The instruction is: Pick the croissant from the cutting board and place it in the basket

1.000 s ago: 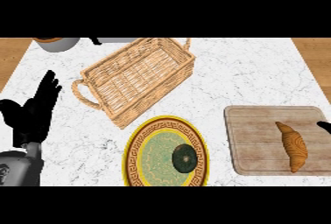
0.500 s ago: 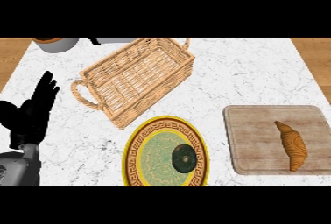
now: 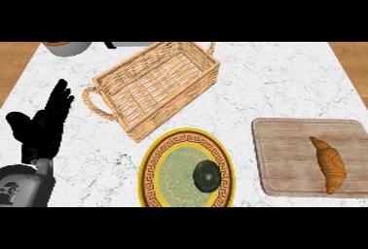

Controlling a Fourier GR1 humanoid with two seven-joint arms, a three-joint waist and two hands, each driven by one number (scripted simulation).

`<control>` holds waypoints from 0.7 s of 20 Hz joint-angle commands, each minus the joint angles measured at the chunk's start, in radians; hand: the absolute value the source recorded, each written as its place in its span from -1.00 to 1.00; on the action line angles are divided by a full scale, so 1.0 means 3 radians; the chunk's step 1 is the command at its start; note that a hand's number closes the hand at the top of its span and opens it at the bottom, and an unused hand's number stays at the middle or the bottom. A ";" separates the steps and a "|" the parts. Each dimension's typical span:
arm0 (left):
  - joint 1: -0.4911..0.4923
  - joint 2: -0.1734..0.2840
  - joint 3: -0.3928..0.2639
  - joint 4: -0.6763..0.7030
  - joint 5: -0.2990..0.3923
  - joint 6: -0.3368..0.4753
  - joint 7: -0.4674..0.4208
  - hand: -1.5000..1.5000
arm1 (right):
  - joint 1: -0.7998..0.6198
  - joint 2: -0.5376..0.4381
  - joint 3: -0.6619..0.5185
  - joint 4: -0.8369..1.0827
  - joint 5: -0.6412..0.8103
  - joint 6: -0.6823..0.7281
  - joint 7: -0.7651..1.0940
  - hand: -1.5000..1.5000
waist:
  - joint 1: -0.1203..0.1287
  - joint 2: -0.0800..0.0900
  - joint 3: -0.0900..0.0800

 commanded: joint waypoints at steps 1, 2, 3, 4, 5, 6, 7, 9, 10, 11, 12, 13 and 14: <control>-0.0065 -0.0008 0.0083 0.0107 -0.0003 -0.0137 0.0001 0.00 | -0.0042 0.0347 -0.0042 0.0230 0.0217 0.0018 -0.0246 -1.00 | 0.0035 0.0009 0.0003; -0.0046 -0.0017 0.0075 0.0020 -0.0004 -0.0156 -0.0031 0.00 | -0.0058 0.0467 0.0065 0.0269 0.0355 -0.0077 -0.0322 -1.00 | 0.0042 0.0009 0.0003; -0.0019 0.0030 0.0115 -0.0122 -0.0009 -0.0173 0.0137 0.00 | 0.0036 0.0462 -0.0055 -0.0124 0.0292 0.0087 -0.0049 -1.00 | 0.0033 0.0004 0.0002; -0.0041 -0.0015 0.0141 0.0070 0.0017 -0.0201 -0.0012 0.00 | -0.0048 0.0526 -0.0018 0.0504 0.0398 0.0001 -0.0598 -1.00 | 0.0043 0.0010 0.0004; 0.0032 -0.0076 0.0068 0.0052 -0.0004 -0.0216 -0.0070 0.00 | -0.0257 0.0611 0.0074 0.0682 0.0445 -0.0088 -0.0624 -1.00 | 0.0063 0.0014 0.0004; -0.0146 -0.0065 0.0140 0.0000 -0.0106 -0.0089 0.0128 0.00 | -0.0125 0.0662 -0.0049 0.0390 0.0447 0.0056 -0.0440 -1.00 | 0.0037 0.0008 0.0003; -0.0201 -0.0007 0.0227 0.0192 -0.0024 -0.0267 0.0004 0.00 | -0.0060 0.0742 -0.0005 0.0396 0.0560 0.0011 -0.0593 -1.00 | 0.0032 0.0009 0.0002; -0.0254 -0.0130 0.0079 -0.0026 -0.0143 -0.0081 0.0265 0.00 | -0.0109 0.0913 0.0223 0.0477 0.0779 -0.0104 -0.0628 -1.00 | 0.0040 0.0009 0.0003; -0.0285 -0.0174 0.0118 0.0115 -0.0164 -0.0086 0.0125 0.00 | -0.0067 0.0929 0.0063 0.0687 0.0706 -0.0072 -0.0899 -1.00 | 0.0032 0.0010 0.0003; -0.0049 -0.0216 0.0049 -0.0206 -0.0208 -0.0029 0.0206 0.00 | -0.0040 0.0962 0.0061 0.0776 0.0812 -0.0107 -0.1025 -1.00 | 0.0046 0.0006 0.0004; 0.0042 -0.0069 0.0180 -0.0004 -0.0085 -0.0298 -0.0006 0.00 | -0.0268 0.1005 0.0129 0.0972 0.0915 -0.0187 -0.1078 -1.00 | 0.0061 0.0011 0.0003; 0.0007 -0.0117 0.0174 0.0006 -0.0093 -0.0212 0.0001 0.00 | 0.0198 0.1249 0.0284 0.0822 0.1128 -0.0548 -0.1310 -1.00 | 0.0031 0.0007 0.0005; -0.0299 -0.0205 0.0109 0.0115 -0.0215 -0.0112 0.0146 0.00 | 0.0037 0.1076 0.0057 0.0955 0.1013 -0.0344 -0.1421 -1.00 | 0.0025 0.0010 0.0004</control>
